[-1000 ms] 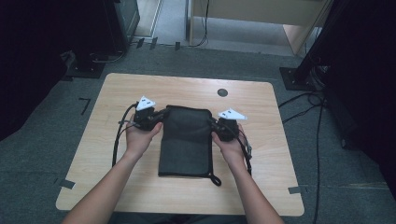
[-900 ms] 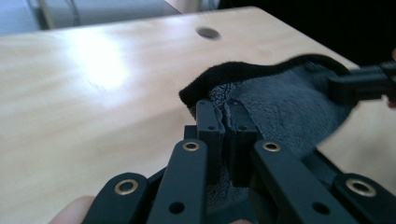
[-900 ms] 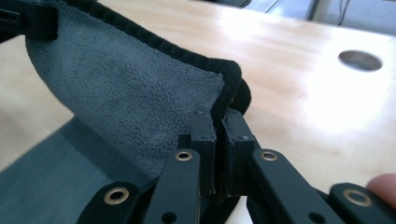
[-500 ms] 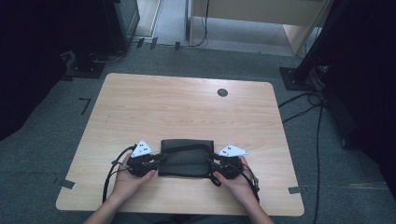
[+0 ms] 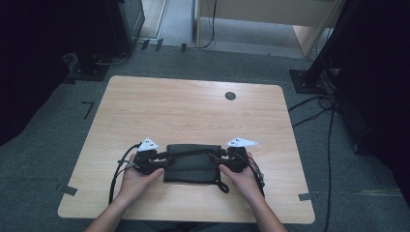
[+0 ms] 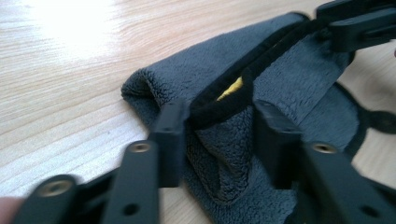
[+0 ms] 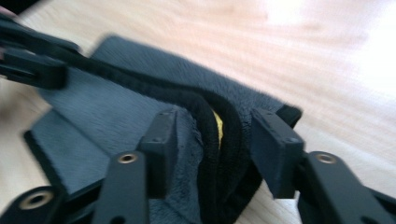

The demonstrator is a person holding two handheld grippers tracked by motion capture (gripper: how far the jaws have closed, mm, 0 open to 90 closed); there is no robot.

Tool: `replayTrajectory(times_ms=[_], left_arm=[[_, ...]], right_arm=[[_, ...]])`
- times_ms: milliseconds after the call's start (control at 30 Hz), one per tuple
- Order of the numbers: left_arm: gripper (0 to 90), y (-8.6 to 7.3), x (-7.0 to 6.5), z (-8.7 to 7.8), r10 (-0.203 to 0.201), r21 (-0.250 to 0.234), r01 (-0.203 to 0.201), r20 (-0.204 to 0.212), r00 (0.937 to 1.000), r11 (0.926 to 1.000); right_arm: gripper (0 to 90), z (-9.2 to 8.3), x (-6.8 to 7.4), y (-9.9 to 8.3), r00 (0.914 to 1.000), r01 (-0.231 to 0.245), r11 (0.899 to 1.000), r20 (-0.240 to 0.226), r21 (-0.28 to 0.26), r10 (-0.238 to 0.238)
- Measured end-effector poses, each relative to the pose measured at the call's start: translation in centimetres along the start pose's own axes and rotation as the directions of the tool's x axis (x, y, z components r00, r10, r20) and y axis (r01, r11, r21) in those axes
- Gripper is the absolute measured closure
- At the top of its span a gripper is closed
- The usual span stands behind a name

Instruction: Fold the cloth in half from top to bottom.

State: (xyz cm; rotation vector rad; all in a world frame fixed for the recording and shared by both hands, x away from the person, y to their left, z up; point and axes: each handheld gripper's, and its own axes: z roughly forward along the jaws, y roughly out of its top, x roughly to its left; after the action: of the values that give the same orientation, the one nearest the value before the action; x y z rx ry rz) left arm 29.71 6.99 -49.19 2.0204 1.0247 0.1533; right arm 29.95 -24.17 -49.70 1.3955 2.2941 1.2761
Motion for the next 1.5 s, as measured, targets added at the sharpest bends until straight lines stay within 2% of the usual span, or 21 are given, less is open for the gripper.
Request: replayTrajectory(times_ms=[100, 267, 300, 367, 433, 467, 533, 633, 700, 800, 833, 900, 1000, 1067, 1100, 1167, 1267, 1300, 1333, 1467, 1500], left_arm=[[79.2, -0.3, 0.1, -0.4, 0.016, -0.014, -0.016, 0.032, 0.9993, 0.9998], [82.8, 0.4, -0.1, -0.5, 0.049, -0.029, -0.049, 0.014, 0.9987, 0.9984], [82.9, 2.2, 0.0, -0.6, 0.065, -0.061, -0.067, -0.021, 0.9976, 0.9959], [83.0, 3.0, 0.1, -0.7, 0.074, -0.078, -0.077, -0.042, 0.9964, 0.9939], [83.0, 5.7, 0.3, -0.7, 0.093, -0.134, -0.108, -0.112, 0.9894, 0.9851], [83.0, 8.3, 0.5, -0.5, 0.12, -0.18, -0.152, -0.176, 0.977, 0.9719], [82.8, 10.2, 0.8, -0.1, 0.121, -0.202, -0.168, -0.226, 0.9665, 0.9648], [82.6, 12.0, 1.2, 0.6, 0.13, -0.215, -0.193, -0.274, 0.9527, 0.9573], [82.0, 12.3, 1.9, 1.1, 0.131, -0.217, -0.201, -0.297, 0.9457, 0.9554], [82.0, 11.4, 2.1, 1.0, 0.126, -0.218, -0.187, -0.265, 0.956, 0.958], [82.0, 9.7, 1.8, 0.8, 0.152, -0.212, -0.206, -0.244, 0.9577, 0.9553], [81.9, 8.6, 1.5, 0.7, 0.17, -0.209, -0.222, -0.239, 0.9559, 0.9525], [81.7, 4.1, 0.2, -0.5, 0.213, -0.194, -0.244, -0.167, 0.9625, 0.95], [81.7, 3.1, -0.3, -0.7, 0.234, -0.19, -0.262, -0.156, 0.9595, 0.9461], [81.6, 0.9, -1.4, -1.2, 0.287, -0.172, -0.309, -0.141, 0.9473, 0.9352], [81.5, 0.2, -1.6, -1.3, 0.302, -0.162, -0.322, -0.133, 0.9439, 0.9329], [75.1, -2.0, -2.3, -1.6, 0.314, -0.103, -0.314, -0.021, 0.9492, 0.9437], [70.5, -2.0, -2.3, -1.6, 0.314, -0.103, -0.314, -0.021, 0.9492, 0.9437], [67.0, -2.7, -2.2, -2.2, 0.315, -0.101, -0.311, 0.026, 0.9489, 0.9452], [57.6, -3.0, -1.5, -3.4, 0.297, -0.112, -0.289, 0.057, 0.9532, 0.9506], [56.9, -2.8, -0.8, -4.4, 0.266, -0.152, -0.251, 0.082, 0.9606, 0.9559]], right_arm=[[78.6, 0.5, 0.5, -0.4, 0.998, 0.062, 0.998, 0.009, 0.027, -0.062], [83.2, -0.4, 1.1, 0.0, 0.9943, 0.104, 0.994, 0.023, -0.021, -0.104], [83.4, -0.6, 1.2, 0.9, 0.992, 0.118, 0.992, 0.05, -0.041, -0.116], [83.6, -0.7, 1.2, 1.6, 0.9896, 0.13, 0.99, 0.07, -0.055, -0.126], [83.7, -0.6, 0.6, 4.5, 0.987, 0.118, 0.985, 0.124, -0.128, -0.102], [83.7, -0.5, 0.4, 5.7, 0.9847, 0.113, 0.982, 0.149, -0.154, -0.09], [83.6, -0.3, -0.3, 7.9, 0.9794, 0.113, 0.976, 0.186, -0.185, -0.078], [83.4, -0.1, -0.9, 10.0, 0.9748, 0.107, 0.973, 0.214, -0.206, -0.062], [83.3, 0.2, -0.9, 11.1, 0.9622, 0.152, 0.964, 0.256, -0.219, -0.094], [83.1, 0.3, -0.5, 10.3, 0.9576, 0.186, 0.96, 0.258, -0.212, -0.128], [82.9, 0.3, 0.1, 8.4, 0.9495, 0.23, 0.955, 0.258, -0.188, -0.178], [82.7, 0.2, 0.3, 7.7, 0.9478, 0.245, 0.952, 0.252, -0.184, -0.195], [82.4, -0.8, 1.3, 3.8, 0.9436, 0.301, 0.939, 0.194, -0.164, -0.269], [82.4, -1.4, 1.7, 2.1, 0.9404, 0.321, 0.935, 0.168, -0.15, -0.296], [82.3, -1.6, 2.0, 1.3, 0.9408, 0.324, 0.934, 0.155, -0.149, -0.301], [82.0, -1.8, 2.3, 0.4, 0.9394, 0.331, 0.934, 0.143, -0.137, -0.312], [70.6, -2.2, 2.5, -2.2, 0.946, 0.318, 0.945, 0.091, -0.078, -0.311], [70.6, -2.2, 2.5, -2.2, 0.946, 0.318, 0.945, 0.091, -0.078, -0.311], [59.2, -2.5, 2.1, -3.3, 0.9572, 0.289, 0.956, 0.026, -0.044, -0.288], [54.1, -4.7, 1.4, -4.4, 0.9661, 0.249, 0.967, -0.056, -0.059, -0.252], [54.1, -5.5, 1.2, -4.3, 0.9691, 0.23, 0.969, -0.071, -0.086, -0.236]])
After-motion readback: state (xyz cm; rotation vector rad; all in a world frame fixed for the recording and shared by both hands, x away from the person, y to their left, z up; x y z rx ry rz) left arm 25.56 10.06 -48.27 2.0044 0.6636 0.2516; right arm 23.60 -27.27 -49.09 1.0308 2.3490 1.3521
